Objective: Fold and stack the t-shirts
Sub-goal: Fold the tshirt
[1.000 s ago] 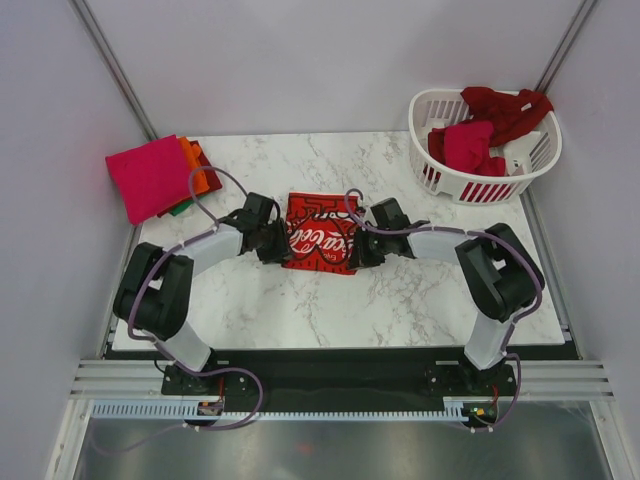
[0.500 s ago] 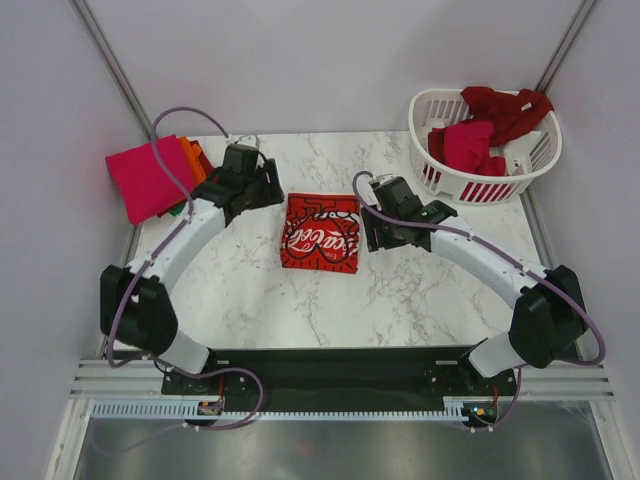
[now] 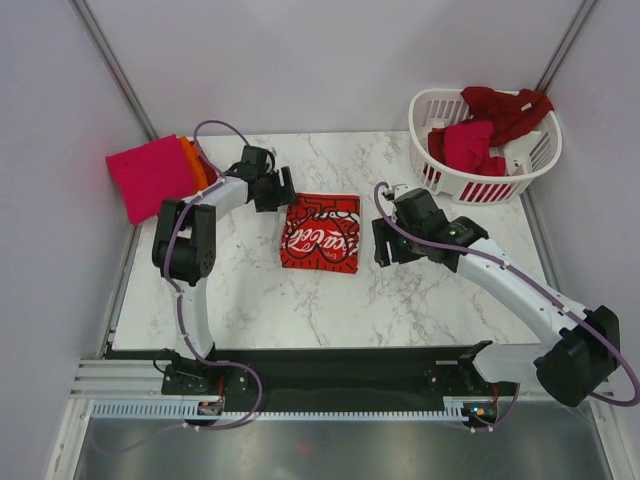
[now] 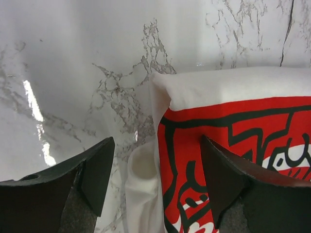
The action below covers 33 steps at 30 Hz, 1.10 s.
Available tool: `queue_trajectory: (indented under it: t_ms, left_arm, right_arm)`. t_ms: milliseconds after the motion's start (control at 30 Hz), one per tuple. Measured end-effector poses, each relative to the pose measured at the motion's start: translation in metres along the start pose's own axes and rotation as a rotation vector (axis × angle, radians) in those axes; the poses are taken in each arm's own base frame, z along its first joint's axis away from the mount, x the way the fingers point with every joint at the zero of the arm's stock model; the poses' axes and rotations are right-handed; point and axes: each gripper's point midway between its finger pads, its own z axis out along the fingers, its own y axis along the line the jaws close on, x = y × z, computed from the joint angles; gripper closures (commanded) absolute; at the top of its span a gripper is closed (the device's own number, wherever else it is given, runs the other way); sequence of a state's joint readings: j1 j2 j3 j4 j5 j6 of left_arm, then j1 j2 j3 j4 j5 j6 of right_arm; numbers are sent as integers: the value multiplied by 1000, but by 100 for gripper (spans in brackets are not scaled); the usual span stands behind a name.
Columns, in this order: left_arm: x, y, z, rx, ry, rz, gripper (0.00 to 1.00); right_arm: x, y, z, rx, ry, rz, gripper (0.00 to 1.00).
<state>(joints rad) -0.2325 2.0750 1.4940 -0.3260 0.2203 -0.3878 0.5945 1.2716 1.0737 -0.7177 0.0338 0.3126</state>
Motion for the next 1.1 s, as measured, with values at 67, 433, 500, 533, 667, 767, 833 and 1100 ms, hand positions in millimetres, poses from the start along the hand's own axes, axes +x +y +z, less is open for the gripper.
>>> queue_trajectory:
  t_ms: [67,433,500,533,667,767,833,1100]
  left_arm:
    - [5,1,9,10,15,-10,21]
    - [2,-15,25,82,0,-156,46]
    - [3,-21,27,101,0,-170,52]
    - [5,-25,28,111,3,-175,56]
    - [20,-39,36,162,39,-197,93]
    - [26,-50,38,221,63,-208,98]
    - [28,-53,38,243,71,-208,98]
    - [26,-46,11,236,96,-234,98]
  right_arm:
    - [-2,2,-5,-17,-14,-3,27]
    - [-1,10,-6,-61,-10,-7,25]
    - [-1,10,-6,-63,-9,-7,25]
    - [0,10,-6,-64,-9,-7,25]
    - [4,10,-6,-66,-5,-7,25]
    - [2,10,-7,-68,-11,-7,24]
    - [2,10,-8,-69,-17,-7,24]
    - [-1,11,-19,-84,-51,-6,23]
